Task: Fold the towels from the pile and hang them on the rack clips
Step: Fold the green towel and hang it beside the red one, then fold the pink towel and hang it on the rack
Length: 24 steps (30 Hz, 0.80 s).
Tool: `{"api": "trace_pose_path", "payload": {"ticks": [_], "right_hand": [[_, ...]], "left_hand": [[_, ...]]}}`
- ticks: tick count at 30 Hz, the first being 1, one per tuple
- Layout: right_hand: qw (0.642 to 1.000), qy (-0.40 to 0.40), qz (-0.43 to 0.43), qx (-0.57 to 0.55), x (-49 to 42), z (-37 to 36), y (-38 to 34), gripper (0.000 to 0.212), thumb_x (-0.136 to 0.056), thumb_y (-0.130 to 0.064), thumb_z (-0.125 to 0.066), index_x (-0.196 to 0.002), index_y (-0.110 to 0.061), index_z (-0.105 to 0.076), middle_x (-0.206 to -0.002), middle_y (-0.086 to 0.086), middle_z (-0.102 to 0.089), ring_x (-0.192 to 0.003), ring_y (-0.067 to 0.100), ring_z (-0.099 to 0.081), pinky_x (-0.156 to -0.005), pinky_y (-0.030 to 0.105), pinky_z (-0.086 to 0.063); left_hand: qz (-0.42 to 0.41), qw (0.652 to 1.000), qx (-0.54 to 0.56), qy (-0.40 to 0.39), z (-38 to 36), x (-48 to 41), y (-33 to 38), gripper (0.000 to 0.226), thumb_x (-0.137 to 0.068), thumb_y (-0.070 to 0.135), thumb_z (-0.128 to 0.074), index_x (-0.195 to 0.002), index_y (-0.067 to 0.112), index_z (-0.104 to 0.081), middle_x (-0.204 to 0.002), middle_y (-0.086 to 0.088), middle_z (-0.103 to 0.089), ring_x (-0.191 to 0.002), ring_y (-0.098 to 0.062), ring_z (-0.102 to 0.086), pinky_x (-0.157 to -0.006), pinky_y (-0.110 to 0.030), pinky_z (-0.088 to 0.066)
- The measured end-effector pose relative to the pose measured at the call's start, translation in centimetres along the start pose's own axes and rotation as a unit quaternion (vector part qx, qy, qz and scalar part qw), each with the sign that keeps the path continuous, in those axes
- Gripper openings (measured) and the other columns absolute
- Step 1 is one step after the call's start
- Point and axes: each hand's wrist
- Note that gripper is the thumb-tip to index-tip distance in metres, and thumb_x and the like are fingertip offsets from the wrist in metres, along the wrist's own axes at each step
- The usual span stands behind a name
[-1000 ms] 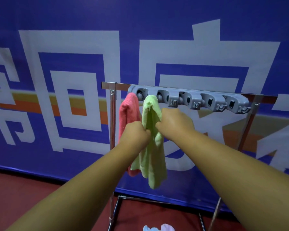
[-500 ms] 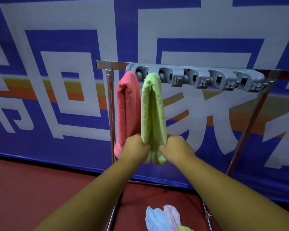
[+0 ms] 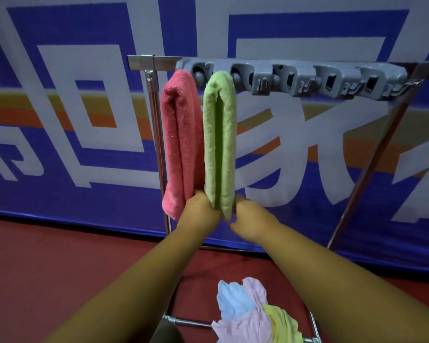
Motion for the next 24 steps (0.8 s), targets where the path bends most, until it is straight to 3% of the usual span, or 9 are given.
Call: {"api": "trace_pose_path", "payload": {"ticks": [4, 7, 9, 11, 14, 16, 18, 21, 24], "right_hand": [[0.999, -0.034, -0.021, -0.005, 0.2, -1.6, 1.6, 0.022, -0.095, -0.016, -0.068, -0.114, -0.013, -0.058, -0.106, 0.006, -0.065, -0.097, 0.028, -0.067, -0.085, 0.044, -0.061], [0.997, -0.040, -0.038, -0.046, 0.5, -2.9, 2.7, 0.021, -0.096, -0.020, -0.068, -0.114, -0.008, -0.069, -0.115, 0.009, -0.072, -0.104, 0.027, -0.069, -0.090, 0.041, -0.060], [0.994, -0.045, -0.054, -0.081, 0.6, -4.3, 3.6, 0.020, -0.097, -0.018, -0.064, -0.108, -0.003, -0.073, -0.107, 0.011, -0.076, -0.097, 0.027, -0.070, -0.086, 0.037, -0.057], [0.989, -0.053, -0.074, -0.118, 0.5, -6.0, 4.7, 0.021, -0.096, -0.017, -0.062, -0.099, 0.001, -0.074, -0.095, 0.014, -0.077, -0.086, 0.031, -0.072, -0.082, 0.038, -0.058], [0.975, -0.084, -0.122, -0.164, 0.2, -9.7, 7.0, 0.024, -0.092, -0.017, -0.061, -0.091, 0.001, -0.076, -0.088, 0.018, -0.081, -0.087, 0.039, -0.078, -0.080, 0.042, -0.065], [0.962, -0.112, -0.163, -0.189, 0.2, -12.8, 8.9, 0.025, -0.092, -0.016, -0.059, -0.087, 0.003, -0.076, -0.085, 0.019, -0.082, -0.081, 0.039, -0.079, -0.064, 0.033, -0.060], [0.947, -0.135, -0.195, -0.217, 0.3, -16.0, 10.8, 0.020, -0.096, -0.013, -0.058, -0.086, -0.001, -0.071, -0.085, 0.018, -0.079, -0.071, 0.036, -0.075, -0.051, 0.026, -0.049], [0.918, -0.159, -0.254, -0.260, 0.7, -21.1, 14.2, 0.011, -0.104, -0.016, -0.057, -0.095, -0.014, -0.062, -0.086, 0.010, -0.073, -0.064, 0.023, -0.067, -0.055, 0.026, -0.046], [0.887, -0.182, -0.315, -0.283, 2.2, -26.0, 17.5, 0.011, -0.101, -0.015, -0.057, -0.096, -0.011, -0.065, -0.084, 0.012, -0.075, -0.066, 0.025, -0.068, -0.056, 0.028, -0.049]], "left_hand": [[-0.003, 0.994, -0.084, -0.067, -1.2, 0.6, -1.8, 0.039, -0.083, 0.019, -0.074, -0.120, 0.007, -0.072, -0.109, -0.013, -0.076, -0.104, -0.036, -0.074, -0.076, -0.033, -0.055], [0.033, 0.994, -0.071, -0.082, -2.4, 1.6, -3.3, 0.031, -0.084, 0.015, -0.073, -0.113, 0.003, -0.068, -0.103, -0.014, -0.075, -0.100, -0.036, -0.073, -0.071, -0.034, -0.049], [0.058, 0.991, -0.068, -0.103, -3.6, 2.1, -4.3, 0.023, -0.088, 0.017, -0.072, -0.105, 0.003, -0.069, -0.099, -0.016, -0.075, -0.098, -0.036, -0.073, -0.071, -0.034, -0.047], [0.068, 0.988, -0.063, -0.127, -5.5, 2.2, -5.6, 0.013, -0.089, 0.014, -0.068, -0.091, 0.001, -0.070, -0.092, -0.024, -0.077, -0.091, -0.039, -0.076, -0.072, -0.041, -0.056], [0.100, 0.978, -0.062, -0.174, -8.9, 2.3, -8.1, 0.019, -0.090, 0.010, -0.064, -0.084, -0.008, -0.067, -0.086, -0.029, -0.075, -0.085, -0.043, -0.077, -0.074, -0.048, -0.064], [0.139, 0.965, -0.046, -0.218, -11.4, 2.7, -10.0, 0.015, -0.093, 0.009, -0.063, -0.092, -0.004, -0.071, -0.090, -0.024, -0.078, -0.085, -0.039, -0.080, -0.072, -0.044, -0.067], [0.168, 0.953, -0.042, -0.249, -13.9, 3.2, -12.0, 0.018, -0.092, 0.008, -0.059, -0.088, -0.002, -0.073, -0.086, -0.021, -0.080, -0.072, -0.034, -0.080, -0.061, -0.035, -0.063], [0.197, 0.932, -0.049, -0.299, -18.3, 4.2, -15.3, 0.025, -0.095, 0.005, -0.055, -0.074, 0.005, -0.069, -0.088, -0.020, -0.081, -0.061, -0.029, -0.075, -0.056, -0.036, -0.058], [0.247, 0.906, -0.061, -0.338, -22.9, 5.3, -19.1, 0.032, -0.097, 0.008, -0.051, -0.073, 0.006, -0.072, -0.080, -0.015, -0.081, -0.061, -0.028, -0.074, -0.062, -0.038, -0.061]]}}
Point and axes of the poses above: each hand's wrist, its own x-axis away from the middle knuckle, its own z-axis out of the back of the hand, y = z × x
